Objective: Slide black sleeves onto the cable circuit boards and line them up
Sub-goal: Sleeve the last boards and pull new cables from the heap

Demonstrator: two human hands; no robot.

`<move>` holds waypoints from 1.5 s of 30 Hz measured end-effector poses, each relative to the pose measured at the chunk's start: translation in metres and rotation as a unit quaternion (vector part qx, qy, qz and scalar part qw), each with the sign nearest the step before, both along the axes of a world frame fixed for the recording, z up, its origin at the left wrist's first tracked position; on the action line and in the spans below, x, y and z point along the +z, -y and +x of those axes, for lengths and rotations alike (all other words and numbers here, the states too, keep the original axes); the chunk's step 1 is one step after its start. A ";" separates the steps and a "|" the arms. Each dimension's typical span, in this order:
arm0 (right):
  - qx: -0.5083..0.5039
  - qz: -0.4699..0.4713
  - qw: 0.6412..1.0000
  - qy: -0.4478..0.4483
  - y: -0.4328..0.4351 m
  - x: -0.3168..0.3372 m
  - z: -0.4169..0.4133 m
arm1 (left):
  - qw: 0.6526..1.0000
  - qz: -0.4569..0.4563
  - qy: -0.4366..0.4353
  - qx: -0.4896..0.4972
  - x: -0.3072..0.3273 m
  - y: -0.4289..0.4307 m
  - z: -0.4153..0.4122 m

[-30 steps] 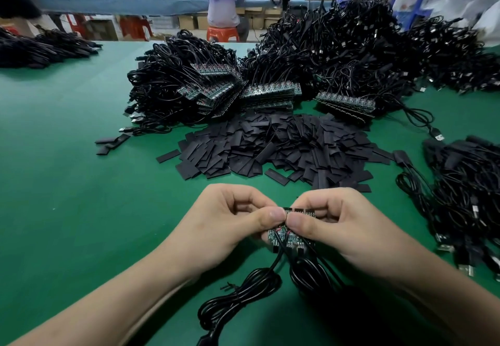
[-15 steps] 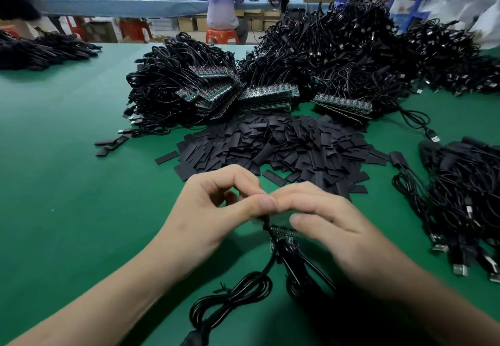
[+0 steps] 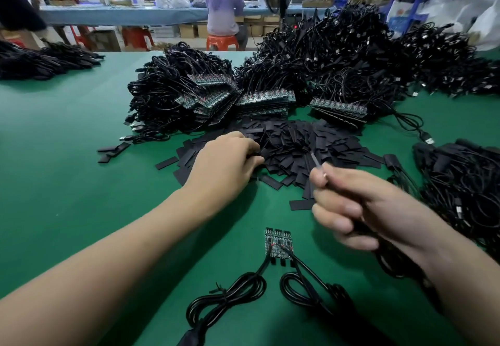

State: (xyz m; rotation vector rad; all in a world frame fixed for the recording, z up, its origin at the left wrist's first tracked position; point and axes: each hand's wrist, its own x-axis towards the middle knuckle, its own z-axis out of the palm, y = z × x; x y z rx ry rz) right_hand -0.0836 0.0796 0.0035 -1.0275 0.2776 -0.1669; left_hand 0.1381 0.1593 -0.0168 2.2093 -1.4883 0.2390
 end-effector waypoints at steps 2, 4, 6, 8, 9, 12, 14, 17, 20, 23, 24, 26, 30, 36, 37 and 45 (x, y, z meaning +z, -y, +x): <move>-0.049 -0.133 0.986 -0.083 -0.001 -0.008 0.003 | 0.999 0.025 0.027 0.025 -0.006 0.011 0.000; -0.088 -0.230 0.961 -0.126 -0.002 -0.018 0.006 | 0.997 0.033 0.053 0.042 -0.010 0.016 -0.001; -0.123 -0.308 0.933 -0.142 -0.002 -0.024 0.009 | 0.997 0.022 0.070 0.040 -0.014 0.017 0.001; -0.150 -0.401 0.890 -0.155 -0.003 -0.027 0.012 | 0.996 0.011 0.079 0.029 -0.016 0.015 0.001; -0.160 -0.446 0.866 -0.163 -0.004 -0.029 0.012 | 0.996 0.008 0.083 0.020 -0.016 0.013 0.001; -0.202 -0.513 0.820 -0.157 -0.006 -0.033 0.014 | 0.998 -0.014 0.056 -0.027 -0.011 0.005 -0.005; -0.238 -0.542 0.793 -0.143 -0.007 -0.034 0.015 | 0.994 -0.028 -0.049 -0.088 -0.005 -0.006 -0.014; -0.259 -0.560 0.777 -0.127 -0.009 -0.036 0.015 | 0.955 -0.010 -0.240 -0.176 0.001 -0.027 -0.028; -0.270 -0.536 0.791 -0.117 -0.012 -0.033 0.014 | 0.919 -0.019 -0.345 -0.188 -0.001 -0.047 -0.030; -0.206 -0.509 0.827 -0.115 -0.015 -0.031 0.014 | 0.901 -0.034 -0.393 -0.183 -0.004 -0.058 -0.030; -0.189 -0.497 0.839 -0.109 -0.017 -0.031 0.014 | 0.911 -0.045 -0.368 -0.182 -0.006 -0.061 -0.032; -0.173 -0.490 0.848 -0.101 -0.023 -0.032 0.016 | 0.949 -0.076 -0.246 -0.181 -0.008 -0.067 -0.035; -0.142 -0.493 0.854 -0.088 -0.033 -0.035 0.020 | 0.967 -0.127 -0.108 -0.193 -0.009 -0.075 -0.041; -0.103 -0.540 0.827 -0.116 -0.024 -0.030 0.012 | 0.959 -0.169 -0.164 -0.159 -0.009 -0.080 -0.033; -0.086 -0.557 0.818 -0.118 -0.024 -0.029 0.011 | 0.958 -0.171 -0.170 -0.156 -0.009 -0.080 -0.032; -0.012 -0.570 0.814 -0.106 -0.025 -0.025 0.011 | 0.958 -0.156 -0.171 -0.170 -0.010 -0.082 -0.029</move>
